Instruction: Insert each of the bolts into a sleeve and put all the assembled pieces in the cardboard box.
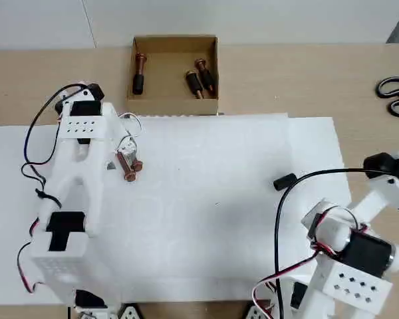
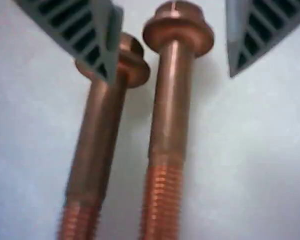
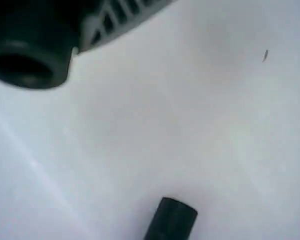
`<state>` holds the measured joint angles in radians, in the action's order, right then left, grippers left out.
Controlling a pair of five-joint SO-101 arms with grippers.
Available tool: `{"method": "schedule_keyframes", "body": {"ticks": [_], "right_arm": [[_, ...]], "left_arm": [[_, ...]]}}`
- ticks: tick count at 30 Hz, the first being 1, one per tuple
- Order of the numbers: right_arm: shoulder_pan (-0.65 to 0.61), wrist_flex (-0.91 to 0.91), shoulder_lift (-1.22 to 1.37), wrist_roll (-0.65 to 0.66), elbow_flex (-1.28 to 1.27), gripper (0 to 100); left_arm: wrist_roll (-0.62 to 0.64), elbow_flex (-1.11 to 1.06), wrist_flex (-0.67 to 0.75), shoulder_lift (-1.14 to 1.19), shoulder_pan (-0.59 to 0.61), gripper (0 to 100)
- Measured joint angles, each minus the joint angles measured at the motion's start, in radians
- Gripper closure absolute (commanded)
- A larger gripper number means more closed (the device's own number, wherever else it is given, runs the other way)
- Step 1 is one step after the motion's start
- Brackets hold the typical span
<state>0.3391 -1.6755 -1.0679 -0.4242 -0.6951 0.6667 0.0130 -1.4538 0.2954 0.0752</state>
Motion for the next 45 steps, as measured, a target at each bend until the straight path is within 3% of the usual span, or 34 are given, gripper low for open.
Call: {"method": "schedule_keyframes", "body": {"ticks": [14,19,23,32,35,45], "right_arm": [[0.0,0.0,0.0,0.0,0.0,99.6],[0.0,0.0,0.0,0.0,0.0,99.6],[0.0,0.0,0.0,0.0,0.0,99.6],[0.0,0.0,0.0,0.0,0.0,99.6],[0.0,0.0,0.0,0.0,0.0,99.6],[0.0,0.0,0.0,0.0,0.0,99.6]], "left_arm": [[0.028,0.068,0.044,0.183,0.003,86],[0.028,0.109,0.043,0.227,-0.005,100],[0.028,0.137,0.041,0.238,-0.009,100],[0.032,0.311,-0.166,0.278,0.002,99],[0.104,0.41,-0.256,0.278,0.002,99],[0.295,0.417,-0.276,0.278,0.009,99]]}}
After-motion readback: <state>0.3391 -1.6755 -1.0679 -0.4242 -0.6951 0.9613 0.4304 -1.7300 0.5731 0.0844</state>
